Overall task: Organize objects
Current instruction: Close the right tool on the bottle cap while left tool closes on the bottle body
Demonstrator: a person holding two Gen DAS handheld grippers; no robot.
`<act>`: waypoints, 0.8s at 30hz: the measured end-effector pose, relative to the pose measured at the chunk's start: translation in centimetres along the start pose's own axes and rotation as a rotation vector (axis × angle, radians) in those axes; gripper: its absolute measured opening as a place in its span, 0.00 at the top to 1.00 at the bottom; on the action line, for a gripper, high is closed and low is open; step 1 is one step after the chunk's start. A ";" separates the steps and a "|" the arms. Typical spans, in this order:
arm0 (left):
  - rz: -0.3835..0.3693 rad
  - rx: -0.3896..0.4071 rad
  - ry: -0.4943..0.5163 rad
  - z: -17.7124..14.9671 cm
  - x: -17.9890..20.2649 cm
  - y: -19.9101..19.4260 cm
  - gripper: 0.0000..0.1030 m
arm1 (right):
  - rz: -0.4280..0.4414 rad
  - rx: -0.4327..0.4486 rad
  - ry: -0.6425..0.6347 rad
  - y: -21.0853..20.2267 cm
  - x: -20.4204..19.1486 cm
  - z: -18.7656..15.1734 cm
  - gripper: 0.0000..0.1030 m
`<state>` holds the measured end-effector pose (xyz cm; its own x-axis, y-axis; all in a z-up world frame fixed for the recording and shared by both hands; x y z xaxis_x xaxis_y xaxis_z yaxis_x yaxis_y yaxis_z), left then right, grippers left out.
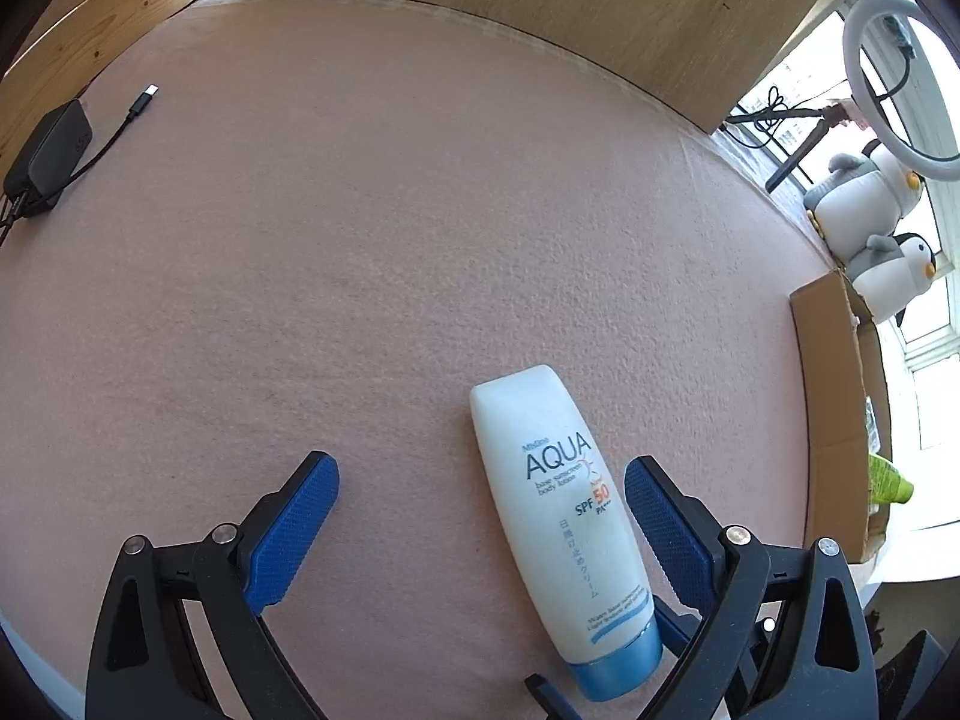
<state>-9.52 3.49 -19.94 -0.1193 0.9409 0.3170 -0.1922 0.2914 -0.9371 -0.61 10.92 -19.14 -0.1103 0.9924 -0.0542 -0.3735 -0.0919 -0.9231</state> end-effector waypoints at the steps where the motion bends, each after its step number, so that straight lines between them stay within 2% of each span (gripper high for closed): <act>1: 0.003 -0.010 0.011 0.1 0.6 0.3 0.05 | 0.007 0.009 0.003 -0.1 -0.1 -0.1 0.51; 8: 0.089 -0.030 0.051 0.6 2.6 1.6 0.07 | 0.045 0.041 0.046 0.2 0.1 -0.4 0.52; 11: 0.135 -0.039 0.104 0.8 3.5 1.9 0.11 | 0.039 0.045 0.039 0.1 0.3 -0.4 0.58; 14: 0.170 -0.036 0.139 0.9 4.3 1.9 0.25 | 0.043 0.052 0.037 0.1 0.5 -0.3 0.62; 15: 0.176 -0.032 0.149 0.9 4.5 1.8 0.35 | 0.040 0.055 0.031 0.0 0.4 -0.3 0.62; 16: 0.187 -0.028 0.152 1.1 4.6 1.7 0.40 | 0.035 0.058 0.024 0.0 0.3 -0.3 0.62; 24: 0.166 -0.024 0.141 0.9 5.3 0.9 0.42 | 0.033 0.073 0.014 -0.3 -0.1 -0.3 0.62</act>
<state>-11.24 8.54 -19.00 -0.0093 0.9907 0.1359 -0.1580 0.1328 -0.9785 -0.23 10.85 -19.01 -0.1111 0.9897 -0.0904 -0.4361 -0.1302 -0.8904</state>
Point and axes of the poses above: each gripper's, at about its wrist camera, not at the fingertips, and y roughly the way its jaws point, x to its right, z to its top, the point moved 8 cm from there along y, roughly the way its jaws point, and after that the axes turned 8 degrees about -x, right-handed, at the moved point
